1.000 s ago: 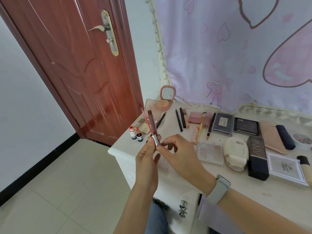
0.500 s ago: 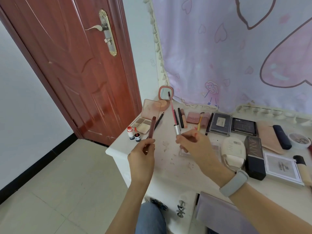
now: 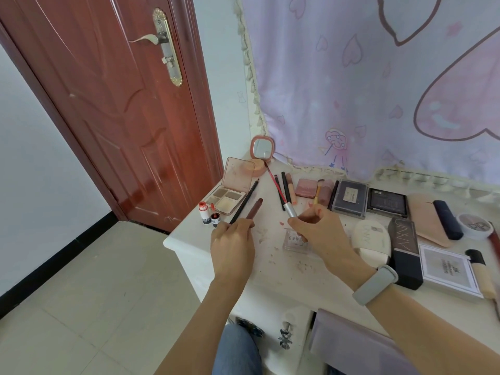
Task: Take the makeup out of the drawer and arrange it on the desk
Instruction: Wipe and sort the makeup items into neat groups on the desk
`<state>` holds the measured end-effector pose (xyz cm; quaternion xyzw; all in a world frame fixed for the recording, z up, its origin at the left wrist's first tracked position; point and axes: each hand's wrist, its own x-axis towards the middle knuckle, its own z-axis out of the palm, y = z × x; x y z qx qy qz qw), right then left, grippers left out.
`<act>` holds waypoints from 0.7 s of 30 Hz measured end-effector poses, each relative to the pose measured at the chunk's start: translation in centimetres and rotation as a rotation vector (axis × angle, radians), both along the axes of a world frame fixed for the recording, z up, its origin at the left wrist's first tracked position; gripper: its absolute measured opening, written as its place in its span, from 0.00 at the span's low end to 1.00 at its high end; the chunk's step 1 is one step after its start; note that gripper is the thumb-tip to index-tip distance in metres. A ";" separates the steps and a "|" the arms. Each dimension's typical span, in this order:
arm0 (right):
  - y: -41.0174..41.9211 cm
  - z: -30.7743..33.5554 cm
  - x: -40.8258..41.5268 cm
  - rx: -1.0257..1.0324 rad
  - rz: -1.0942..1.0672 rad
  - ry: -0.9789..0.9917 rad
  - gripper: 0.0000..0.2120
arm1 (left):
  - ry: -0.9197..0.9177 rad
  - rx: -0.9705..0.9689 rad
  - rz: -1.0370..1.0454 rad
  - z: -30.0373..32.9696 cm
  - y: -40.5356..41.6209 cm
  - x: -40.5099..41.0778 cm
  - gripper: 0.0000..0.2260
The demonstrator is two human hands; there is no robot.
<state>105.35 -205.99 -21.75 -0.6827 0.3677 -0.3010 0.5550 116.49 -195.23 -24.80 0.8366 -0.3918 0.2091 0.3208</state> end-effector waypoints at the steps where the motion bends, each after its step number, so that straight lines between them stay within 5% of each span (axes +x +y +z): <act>1: -0.1 -0.1 0.1 -0.011 -0.003 0.004 0.07 | -0.007 0.021 0.002 -0.1 -0.1 0.2 0.11; 11: 0.0 -1.8 0.9 -0.548 0.126 0.305 0.07 | 0.130 0.130 0.052 -1.3 0.0 1.1 0.09; 21: 0.3 -2.3 2.6 -0.808 0.189 0.423 0.04 | 0.232 -0.055 0.099 -1.7 0.0 0.6 0.08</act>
